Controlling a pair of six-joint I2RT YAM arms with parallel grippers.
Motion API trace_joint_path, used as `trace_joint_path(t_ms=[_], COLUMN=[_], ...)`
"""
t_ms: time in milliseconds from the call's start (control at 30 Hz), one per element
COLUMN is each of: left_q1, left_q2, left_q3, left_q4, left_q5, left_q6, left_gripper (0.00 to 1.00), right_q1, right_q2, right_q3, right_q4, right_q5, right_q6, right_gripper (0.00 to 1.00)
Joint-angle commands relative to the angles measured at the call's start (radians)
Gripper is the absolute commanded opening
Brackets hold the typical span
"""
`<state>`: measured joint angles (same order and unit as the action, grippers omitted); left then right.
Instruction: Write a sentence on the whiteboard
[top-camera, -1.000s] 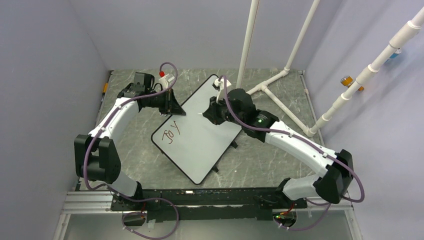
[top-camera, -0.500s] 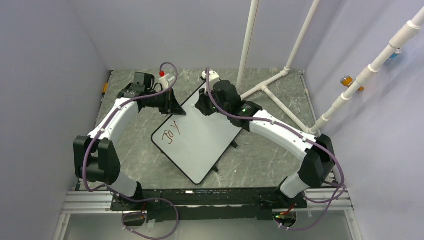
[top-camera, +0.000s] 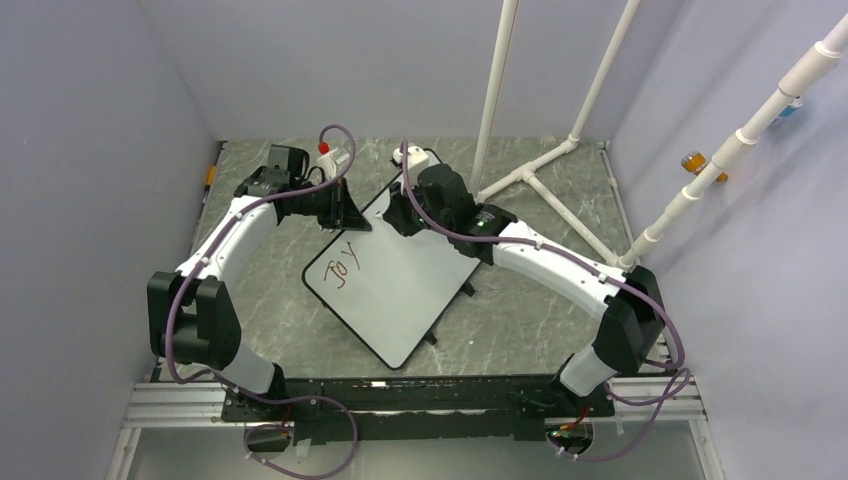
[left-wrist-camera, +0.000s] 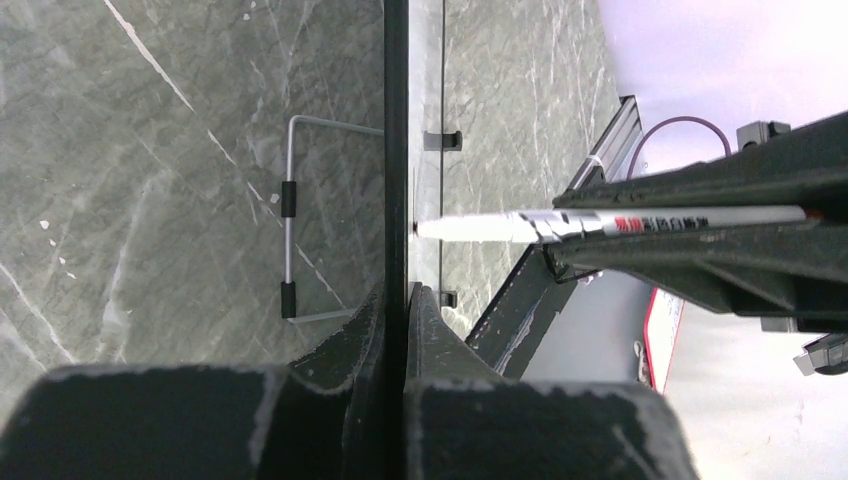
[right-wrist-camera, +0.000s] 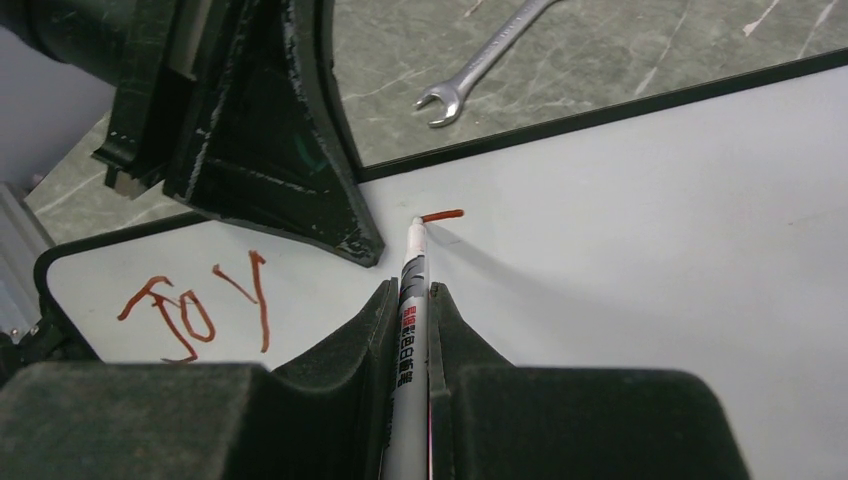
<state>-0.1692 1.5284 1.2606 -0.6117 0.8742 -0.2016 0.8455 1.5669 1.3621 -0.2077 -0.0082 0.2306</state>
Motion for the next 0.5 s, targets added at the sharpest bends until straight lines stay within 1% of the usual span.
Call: trace_joint_path(t_ms=[0, 100, 300, 467], left_q1=[-0.001, -0.001, -0.001, -0.001], left_q2=[-0.040, -0.042, -0.043, -0.043], left_q3=[0.011, 0.011, 0.011, 0.010], left_q4=[0.072, 0.071, 0.070, 0.071], left_q5=[-0.049, -0.052, -0.052, -0.054], left_q6=[0.066, 0.065, 0.065, 0.065], left_gripper=[0.00, 0.00, 0.00, 0.00], right_q1=[0.027, 0.030, 0.030, 0.030], right_q2=[-0.005, -0.014, -0.024, -0.044], right_q3=[-0.032, -0.054, -0.088, -0.130], right_q4=[0.032, 0.026, 0.006, -0.003], right_q5=[-0.006, 0.006, 0.080, 0.091], right_q6=[-0.011, -0.010, -0.012, -0.004], right_gripper=[0.00, 0.00, 0.00, 0.00])
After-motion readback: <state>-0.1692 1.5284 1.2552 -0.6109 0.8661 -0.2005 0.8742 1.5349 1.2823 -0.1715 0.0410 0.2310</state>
